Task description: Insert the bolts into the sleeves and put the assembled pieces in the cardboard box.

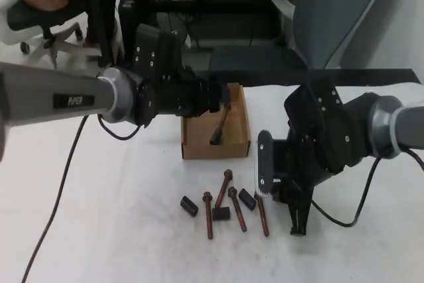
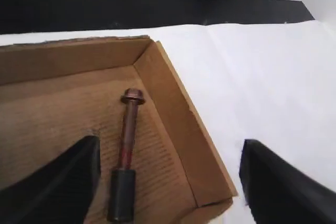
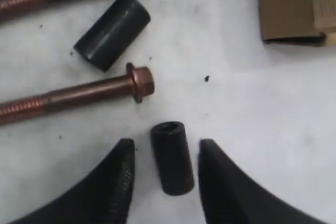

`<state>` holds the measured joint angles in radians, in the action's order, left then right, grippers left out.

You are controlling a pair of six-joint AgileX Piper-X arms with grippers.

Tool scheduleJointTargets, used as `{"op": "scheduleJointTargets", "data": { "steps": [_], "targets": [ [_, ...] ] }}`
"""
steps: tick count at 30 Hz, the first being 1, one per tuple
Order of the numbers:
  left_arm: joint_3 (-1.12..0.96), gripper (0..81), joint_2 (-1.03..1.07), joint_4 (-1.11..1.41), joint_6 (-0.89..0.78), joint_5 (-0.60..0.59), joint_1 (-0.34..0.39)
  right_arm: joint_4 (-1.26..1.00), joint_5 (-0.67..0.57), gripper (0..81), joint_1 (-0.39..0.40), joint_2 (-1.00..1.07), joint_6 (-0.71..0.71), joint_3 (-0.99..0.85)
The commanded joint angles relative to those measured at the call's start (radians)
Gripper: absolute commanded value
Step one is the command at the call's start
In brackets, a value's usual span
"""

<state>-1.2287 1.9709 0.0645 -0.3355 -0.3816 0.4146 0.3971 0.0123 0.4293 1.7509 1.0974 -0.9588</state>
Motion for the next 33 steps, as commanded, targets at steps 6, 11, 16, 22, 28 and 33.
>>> {"op": "scheduleJointTargets", "data": {
  "steps": [6, 11, 16, 22, 28, 33],
  "targets": [
    [-0.014, 70.0, -0.023, -0.046, -0.119, -0.294, -0.051, -0.008, 0.013, 26.0, -0.003, 0.017, 0.085, -0.011],
    [-0.014, 70.0, -0.03, -0.064, -0.154, -0.454, -0.07, 0.007, 0.04, 26.0, -0.003, 0.076, 0.089, -0.022],
    [-0.012, 70.0, -0.065, -0.248, -0.097, -0.437, -0.049, 0.004, 0.158, 24.8, -0.003, 0.123, 0.055, -0.031],
    [-0.012, 70.0, -0.151, -0.661, 0.048, -0.119, 0.051, -0.005, 0.252, 0.0, -0.019, 0.098, -0.169, -0.031],
    [-0.012, 70.0, -0.183, -0.749, 0.024, 0.137, 0.187, -0.013, 0.26, 0.0, -0.028, 0.029, -0.425, -0.031],
    [-0.006, 70.0, -0.174, -0.759, -0.002, 0.371, 0.251, -0.008, 0.258, 0.0, -0.03, -0.043, -0.525, -0.029]
  ]
}}
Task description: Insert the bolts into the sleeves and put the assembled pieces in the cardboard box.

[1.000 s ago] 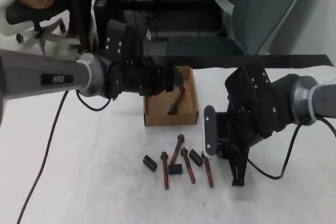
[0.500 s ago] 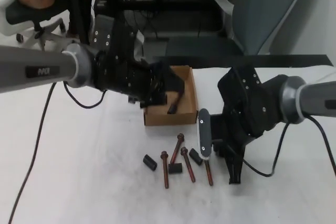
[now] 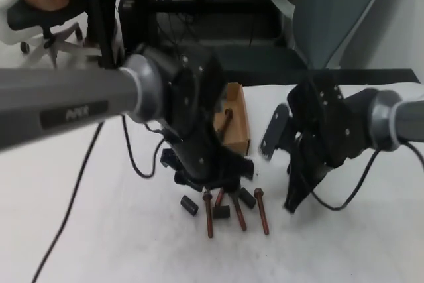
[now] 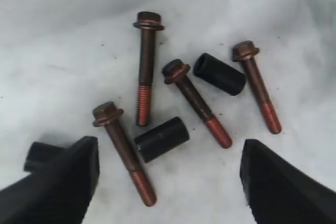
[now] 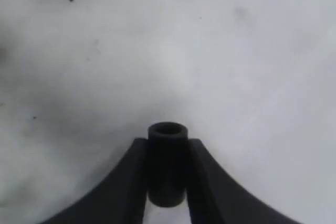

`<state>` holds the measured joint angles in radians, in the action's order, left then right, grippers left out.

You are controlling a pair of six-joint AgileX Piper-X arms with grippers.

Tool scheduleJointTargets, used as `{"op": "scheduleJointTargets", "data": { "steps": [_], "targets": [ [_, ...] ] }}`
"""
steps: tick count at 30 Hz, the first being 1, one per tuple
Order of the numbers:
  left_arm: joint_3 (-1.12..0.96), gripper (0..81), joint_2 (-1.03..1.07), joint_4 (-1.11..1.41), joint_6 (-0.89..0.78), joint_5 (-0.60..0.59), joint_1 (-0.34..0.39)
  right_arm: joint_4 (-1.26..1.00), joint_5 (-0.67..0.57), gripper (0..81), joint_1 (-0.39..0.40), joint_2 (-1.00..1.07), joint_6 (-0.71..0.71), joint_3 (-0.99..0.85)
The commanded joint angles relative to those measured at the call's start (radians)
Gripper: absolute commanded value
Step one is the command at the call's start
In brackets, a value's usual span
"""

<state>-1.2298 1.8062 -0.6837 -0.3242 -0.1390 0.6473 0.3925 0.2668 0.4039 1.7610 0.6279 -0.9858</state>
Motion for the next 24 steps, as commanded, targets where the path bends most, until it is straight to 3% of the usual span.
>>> {"op": "scheduleJointTargets", "data": {
  "steps": [1, 20, 24],
  "targets": [
    [0.0, 68.5, -0.005, -0.01, -0.013, 0.147, 0.019, 0.0, 0.004, 0.0, -0.004, -0.067, -0.066, -0.002],
    [0.015, 61.3, 0.128, 0.105, -0.134, 0.139, -0.007, 0.021, -0.002, 0.0, -0.008, -0.137, -0.084, 0.006],
    [0.015, 54.5, 0.129, 0.093, -0.141, 0.139, -0.007, 0.018, -0.008, 0.0, -0.014, -0.137, -0.084, 0.005]
  ]
}}
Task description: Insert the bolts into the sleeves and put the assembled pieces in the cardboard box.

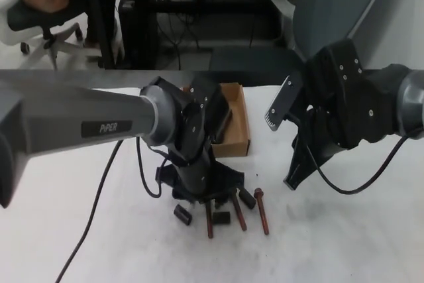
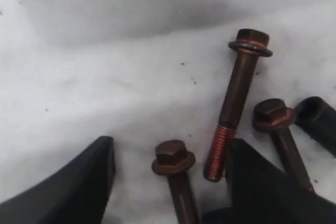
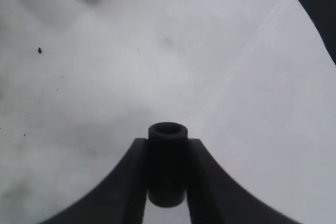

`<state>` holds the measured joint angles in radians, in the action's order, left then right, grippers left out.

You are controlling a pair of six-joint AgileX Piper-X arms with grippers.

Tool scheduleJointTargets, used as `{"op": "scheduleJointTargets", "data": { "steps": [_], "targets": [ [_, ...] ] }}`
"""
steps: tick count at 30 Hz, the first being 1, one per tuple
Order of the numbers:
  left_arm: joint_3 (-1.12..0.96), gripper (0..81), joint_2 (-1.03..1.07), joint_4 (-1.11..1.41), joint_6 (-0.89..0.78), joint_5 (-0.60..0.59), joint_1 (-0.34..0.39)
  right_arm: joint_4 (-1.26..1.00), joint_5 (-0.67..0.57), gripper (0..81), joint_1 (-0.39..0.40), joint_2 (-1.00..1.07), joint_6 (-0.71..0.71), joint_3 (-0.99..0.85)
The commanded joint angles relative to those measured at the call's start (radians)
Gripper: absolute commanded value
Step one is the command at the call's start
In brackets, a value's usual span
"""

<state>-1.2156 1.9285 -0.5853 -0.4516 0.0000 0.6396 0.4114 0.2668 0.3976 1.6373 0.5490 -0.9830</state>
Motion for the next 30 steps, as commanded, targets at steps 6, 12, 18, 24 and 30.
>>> {"op": "scheduleJointTargets", "data": {
  "steps": [6, 12, 18, 24, 30],
  "targets": [
    [0.001, 21.6, 0.006, -0.034, -0.022, 0.0, 0.001, -0.004, -0.024, 0.0, -0.025, -0.013, -0.005, 0.003],
    [0.024, 1.7, 0.006, -0.04, -0.019, 0.006, 0.001, -0.004, -0.024, 0.0, -0.032, -0.013, -0.005, 0.003],
    [0.033, 1.7, -0.013, -0.029, 0.064, 0.006, 0.002, -0.004, -0.024, 0.0, -0.031, -0.013, -0.039, 0.003],
    [0.033, 1.7, -0.132, 0.022, 0.178, 0.059, 0.003, -0.033, -0.257, 0.0, -0.038, -0.051, -0.197, 0.037],
    [0.109, 1.7, -0.326, 0.189, 0.28, 0.165, 0.003, -0.186, -0.384, 0.0, -0.041, -0.215, -0.283, 0.227]
  ]
}}
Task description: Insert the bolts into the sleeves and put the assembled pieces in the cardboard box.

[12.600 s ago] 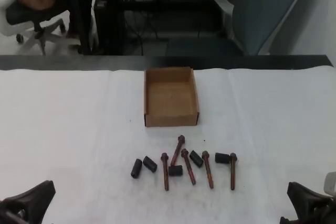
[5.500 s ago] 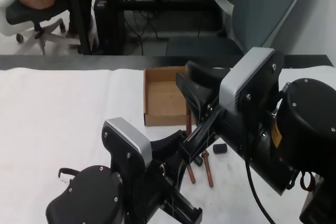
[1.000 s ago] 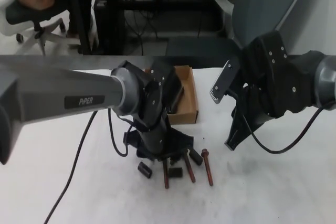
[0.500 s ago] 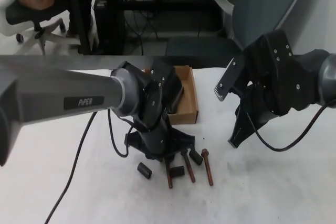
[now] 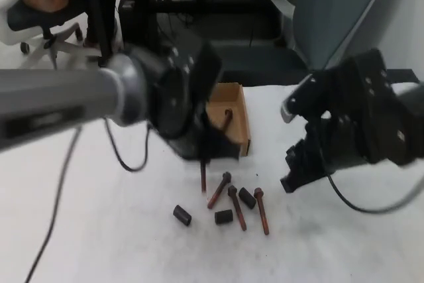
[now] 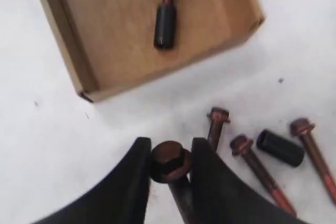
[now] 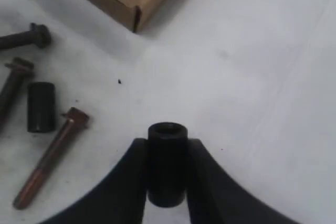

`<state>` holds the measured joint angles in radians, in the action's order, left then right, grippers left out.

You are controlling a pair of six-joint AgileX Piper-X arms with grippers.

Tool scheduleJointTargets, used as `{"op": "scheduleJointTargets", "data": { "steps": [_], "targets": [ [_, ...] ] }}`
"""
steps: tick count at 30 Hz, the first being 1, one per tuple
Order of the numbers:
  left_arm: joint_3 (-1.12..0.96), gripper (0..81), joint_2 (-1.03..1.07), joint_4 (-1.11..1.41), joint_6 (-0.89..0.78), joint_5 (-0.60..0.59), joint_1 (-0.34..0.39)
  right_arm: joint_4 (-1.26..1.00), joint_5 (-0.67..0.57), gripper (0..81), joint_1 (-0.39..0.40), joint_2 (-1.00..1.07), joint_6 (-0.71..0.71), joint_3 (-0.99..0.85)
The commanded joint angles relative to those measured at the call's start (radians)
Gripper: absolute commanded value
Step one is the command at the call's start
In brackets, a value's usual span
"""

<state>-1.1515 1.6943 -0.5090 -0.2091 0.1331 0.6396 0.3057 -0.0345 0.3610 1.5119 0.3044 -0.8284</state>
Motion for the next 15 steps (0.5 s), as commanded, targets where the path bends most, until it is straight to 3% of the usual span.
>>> {"op": "scheduleJointTargets", "data": {
  "steps": [1, 7, 12, 15],
  "targets": [
    [0.078, 1.7, -0.133, 0.176, 0.038, 0.015, 0.003, -0.122, -0.13, 0.0, -0.004, -0.13, -0.063, 0.119],
    [0.402, 1.7, -0.325, 0.708, 0.038, -0.069, 0.025, -0.5, -0.306, 0.0, 0.06, -0.392, -0.276, 0.419],
    [0.633, 1.7, -0.371, 1.178, 0.024, -0.149, 0.093, -0.802, -0.313, 0.0, 0.205, -0.572, -0.392, 0.595],
    [0.703, 1.7, -0.371, 1.355, -0.026, -0.167, 0.145, -0.821, -0.254, 0.0, 0.284, -0.605, -0.387, 0.636]
  ]
}}
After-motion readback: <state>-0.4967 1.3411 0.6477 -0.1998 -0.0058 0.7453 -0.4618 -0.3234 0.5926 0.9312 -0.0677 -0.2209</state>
